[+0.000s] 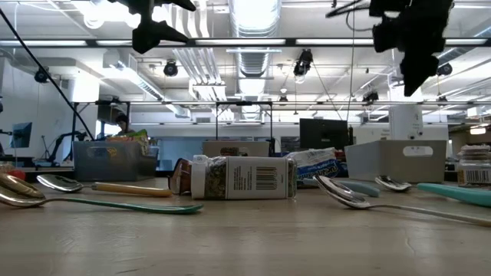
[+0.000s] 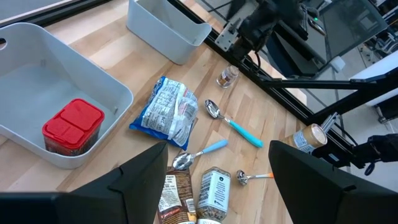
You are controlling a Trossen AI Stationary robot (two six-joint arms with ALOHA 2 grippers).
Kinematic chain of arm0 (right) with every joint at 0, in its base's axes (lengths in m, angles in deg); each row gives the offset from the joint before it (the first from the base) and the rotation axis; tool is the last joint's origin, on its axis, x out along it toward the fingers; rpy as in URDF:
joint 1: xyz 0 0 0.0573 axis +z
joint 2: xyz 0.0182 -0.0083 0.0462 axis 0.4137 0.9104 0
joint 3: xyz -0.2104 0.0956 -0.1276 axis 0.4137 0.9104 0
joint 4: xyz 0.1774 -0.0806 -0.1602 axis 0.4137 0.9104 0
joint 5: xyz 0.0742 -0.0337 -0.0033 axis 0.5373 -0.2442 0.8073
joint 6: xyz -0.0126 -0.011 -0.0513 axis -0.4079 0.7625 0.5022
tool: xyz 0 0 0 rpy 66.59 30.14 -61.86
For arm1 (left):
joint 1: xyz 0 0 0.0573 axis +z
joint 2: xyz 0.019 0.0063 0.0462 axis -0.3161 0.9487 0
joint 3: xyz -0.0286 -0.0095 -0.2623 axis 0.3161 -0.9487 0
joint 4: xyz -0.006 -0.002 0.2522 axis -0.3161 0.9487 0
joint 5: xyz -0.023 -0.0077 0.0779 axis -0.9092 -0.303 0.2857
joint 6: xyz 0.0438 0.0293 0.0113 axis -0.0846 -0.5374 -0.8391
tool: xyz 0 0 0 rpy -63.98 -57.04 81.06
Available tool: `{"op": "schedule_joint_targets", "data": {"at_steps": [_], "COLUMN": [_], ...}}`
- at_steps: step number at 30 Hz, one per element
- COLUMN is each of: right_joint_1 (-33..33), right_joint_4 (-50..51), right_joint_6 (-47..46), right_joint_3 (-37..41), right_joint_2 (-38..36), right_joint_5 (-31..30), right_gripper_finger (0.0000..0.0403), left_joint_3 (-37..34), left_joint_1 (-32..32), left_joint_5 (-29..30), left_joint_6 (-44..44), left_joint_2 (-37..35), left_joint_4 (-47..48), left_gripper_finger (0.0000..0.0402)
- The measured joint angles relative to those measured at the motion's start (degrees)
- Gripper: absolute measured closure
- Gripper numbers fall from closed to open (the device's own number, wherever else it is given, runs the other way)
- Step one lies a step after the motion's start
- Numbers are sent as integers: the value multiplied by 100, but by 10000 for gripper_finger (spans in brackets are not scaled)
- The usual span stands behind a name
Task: Pick & Place Food Item
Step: Put the right brown seasoning bottle into the left gray bin
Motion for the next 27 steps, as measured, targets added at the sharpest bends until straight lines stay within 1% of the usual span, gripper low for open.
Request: {"op": "schedule_joint_targets", "data": {"at_steps": [5,6,8,13,17,24,27], "right_joint_1": [1168,1403,1852,2932,3678,4764,5053], "right_joint_4": [100,102,92,43,64,60,58], "right_joint_6": [-369,-562,-1090,-2846,-4596,-7190,-7891], "right_joint_3": [23,30,49,219,541,1151,1269], "right_joint_2": [-37,-37,-44,-308,-570,-538,-416], "right_joint_5": [-36,-141,-547,-1456,-1866,-2006,-2037], "right_gripper_finger": [150,150,150,150,150,150,150], "left_joint_3": [1,1,1,1,1,1,0], "left_joint_1": [-2,-2,-1,0,-2,-2,0], "left_joint_5": [0,0,0,0,0,0,0], "left_joint_6": [-15,-15,-15,-15,-15,-20,-31], "left_joint_2": [0,0,0,0,0,0,0], "left_joint_4": [0,0,0,2,4,4,4], "left_gripper_finger": [117,117,117,117,117,117,117]}}
